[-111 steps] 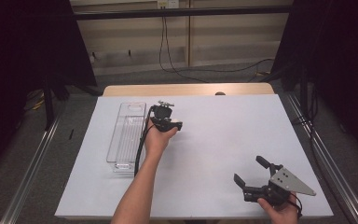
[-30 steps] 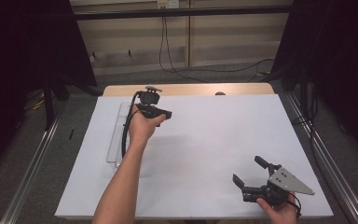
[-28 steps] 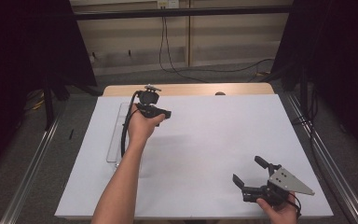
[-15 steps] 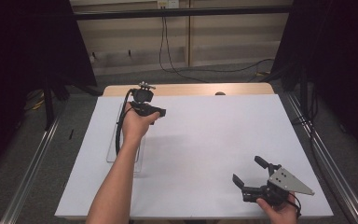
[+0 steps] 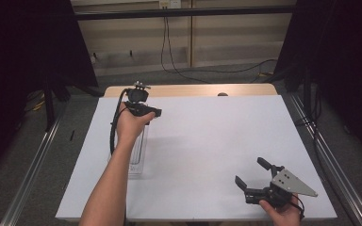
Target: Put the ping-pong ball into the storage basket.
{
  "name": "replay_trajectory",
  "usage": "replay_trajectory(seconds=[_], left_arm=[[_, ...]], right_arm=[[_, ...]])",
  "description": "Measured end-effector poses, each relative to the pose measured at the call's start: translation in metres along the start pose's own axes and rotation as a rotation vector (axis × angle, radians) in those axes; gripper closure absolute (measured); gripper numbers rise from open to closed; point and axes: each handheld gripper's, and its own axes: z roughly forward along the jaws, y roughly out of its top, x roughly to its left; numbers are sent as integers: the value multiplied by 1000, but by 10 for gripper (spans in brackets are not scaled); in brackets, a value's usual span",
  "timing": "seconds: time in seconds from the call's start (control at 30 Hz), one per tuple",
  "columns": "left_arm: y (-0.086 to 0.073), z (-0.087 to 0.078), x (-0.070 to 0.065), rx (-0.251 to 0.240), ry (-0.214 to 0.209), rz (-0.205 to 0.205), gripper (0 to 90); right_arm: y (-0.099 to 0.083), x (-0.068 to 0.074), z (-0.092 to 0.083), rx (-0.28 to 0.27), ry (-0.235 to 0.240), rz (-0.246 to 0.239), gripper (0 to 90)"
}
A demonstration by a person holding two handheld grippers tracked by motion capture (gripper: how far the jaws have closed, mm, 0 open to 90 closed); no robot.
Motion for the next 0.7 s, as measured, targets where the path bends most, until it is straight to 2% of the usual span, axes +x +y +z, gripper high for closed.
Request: replay_trajectory(seconds=[0.3,0.53,0.6,0.7], left_arm=[[-3,-6,11,-6,5,-20,512],[-6,-8,18,-3,28,-21,512],[-6,-10,20,8,22,-28,512],[-8,-9,22,0,31,-27,512]], right_arm=[[0,0,0,4,6,4,8],[0,-1,0,2,5,5,8],[0,-1,0,1,-3,6,8],[0,-1,-1,3,-2,8,8]])
